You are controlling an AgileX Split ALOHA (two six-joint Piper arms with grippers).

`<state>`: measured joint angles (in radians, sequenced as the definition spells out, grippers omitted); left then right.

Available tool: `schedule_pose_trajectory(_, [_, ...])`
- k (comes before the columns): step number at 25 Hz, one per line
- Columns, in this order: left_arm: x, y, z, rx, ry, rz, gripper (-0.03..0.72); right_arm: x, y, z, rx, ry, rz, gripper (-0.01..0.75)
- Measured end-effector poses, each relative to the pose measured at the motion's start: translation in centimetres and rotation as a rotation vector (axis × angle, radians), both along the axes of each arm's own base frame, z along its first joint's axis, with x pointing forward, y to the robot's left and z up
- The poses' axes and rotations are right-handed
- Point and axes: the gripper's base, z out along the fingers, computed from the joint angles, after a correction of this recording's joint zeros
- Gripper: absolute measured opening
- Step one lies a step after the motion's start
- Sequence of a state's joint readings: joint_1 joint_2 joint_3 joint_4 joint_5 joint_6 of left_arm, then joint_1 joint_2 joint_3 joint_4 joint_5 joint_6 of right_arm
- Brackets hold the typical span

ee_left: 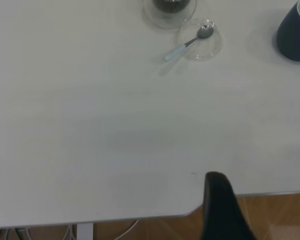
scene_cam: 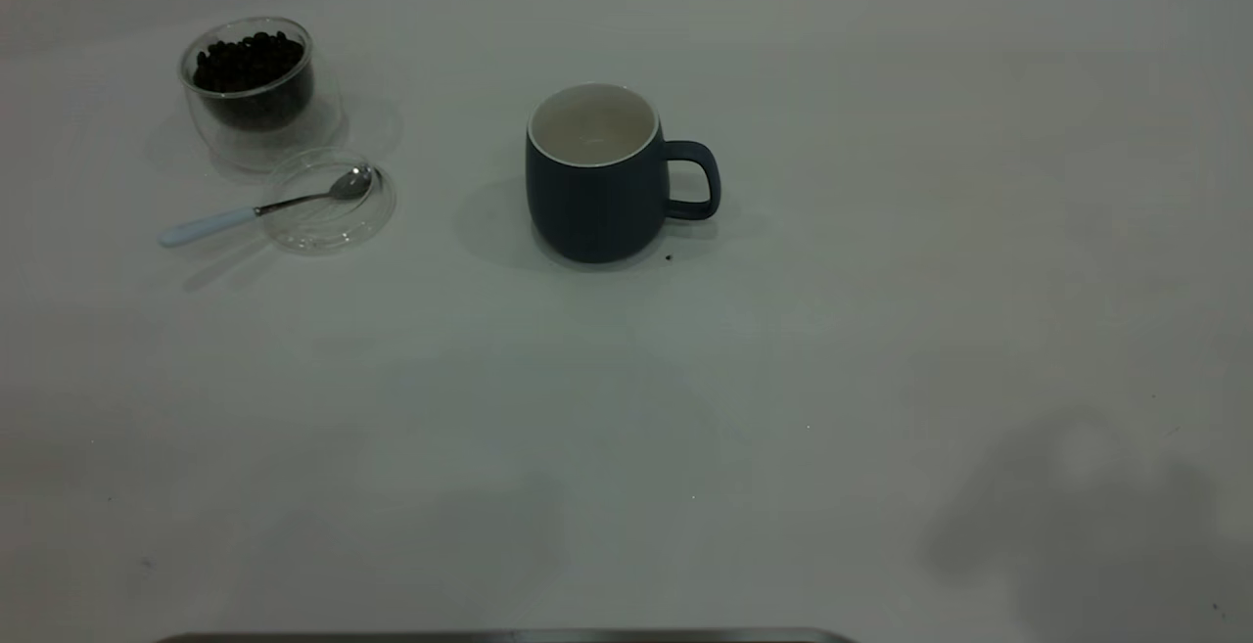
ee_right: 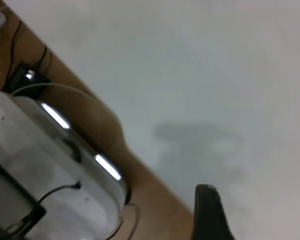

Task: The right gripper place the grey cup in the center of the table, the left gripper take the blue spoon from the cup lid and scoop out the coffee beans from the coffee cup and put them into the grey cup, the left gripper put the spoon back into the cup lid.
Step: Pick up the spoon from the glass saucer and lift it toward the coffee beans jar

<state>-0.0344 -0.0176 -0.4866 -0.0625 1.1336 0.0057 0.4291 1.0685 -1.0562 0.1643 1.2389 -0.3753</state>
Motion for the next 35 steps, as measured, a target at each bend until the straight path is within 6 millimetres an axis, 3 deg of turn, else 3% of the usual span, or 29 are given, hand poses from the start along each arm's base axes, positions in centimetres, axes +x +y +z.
schedule_pose_trajectory(7, [0.0, 0.0, 0.0, 0.0, 0.0, 0.0, 0.475, -6.1, -2.9, -4.1, 0.014, 0.03, -0.081, 0.458])
schedule_pose_trajectory(16, [0.0, 0.0, 0.0, 0.002, 0.0, -0.001, 0.475, -13.5, -7.0, -6.6, 0.162, -0.337, -0.305, 0.458])
schedule_pose_trajectory(23, [0.0, 0.0, 0.0, 0.002, 0.0, -0.001, 0.475, -16.2, -7.8, -7.5, 0.191, -0.546, -0.493, 0.458])
schedule_pose_trajectory(35, [0.0, 0.0, 0.0, 0.002, 0.0, -0.001, 0.475, -16.9, -7.9, -7.8, 0.173, -0.596, -0.58, 0.458])
